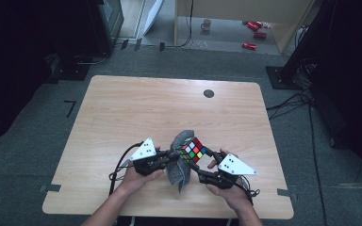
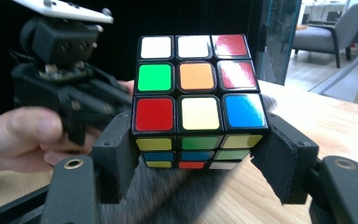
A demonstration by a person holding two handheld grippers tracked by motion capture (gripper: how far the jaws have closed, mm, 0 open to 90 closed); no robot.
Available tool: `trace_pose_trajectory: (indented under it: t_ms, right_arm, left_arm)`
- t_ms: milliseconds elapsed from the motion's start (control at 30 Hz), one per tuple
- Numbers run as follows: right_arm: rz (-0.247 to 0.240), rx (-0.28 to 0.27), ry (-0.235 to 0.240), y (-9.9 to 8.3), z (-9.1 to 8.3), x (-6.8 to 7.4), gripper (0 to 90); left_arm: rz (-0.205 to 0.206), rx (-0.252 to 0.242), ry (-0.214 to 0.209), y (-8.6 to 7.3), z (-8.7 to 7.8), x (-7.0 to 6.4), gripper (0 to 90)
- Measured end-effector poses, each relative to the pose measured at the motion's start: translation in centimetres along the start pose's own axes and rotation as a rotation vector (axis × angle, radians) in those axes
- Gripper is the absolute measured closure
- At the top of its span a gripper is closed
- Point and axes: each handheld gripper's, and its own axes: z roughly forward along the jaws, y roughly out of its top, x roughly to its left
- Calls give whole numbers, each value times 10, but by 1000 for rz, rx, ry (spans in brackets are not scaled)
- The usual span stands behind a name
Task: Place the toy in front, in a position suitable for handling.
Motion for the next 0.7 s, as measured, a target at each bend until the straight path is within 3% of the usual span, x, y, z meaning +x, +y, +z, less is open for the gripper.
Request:
trace_pose_trajectory:
  t_ms: [200,300,433,533,700]
  right_arm:
    - [-19,0,25,2,4,8,351]
    - [-22,-2,21,2,3,7,351]
    - [-12,-2,-22,2,-1,-2,351]
    - [-2,1,-62,2,-4,-9,351]
    - [2,29,-113,-4,-2,-15,351]
  left_arm:
    - [50,58,-22,-4,11,-12,831]
    - [43,45,-29,-3,10,-11,830]
    - [32,7,-9,0,-3,-2,829]
    - [13,-13,56,2,-15,9,822]
    - [-46,24,292,-2,-30,30,775]
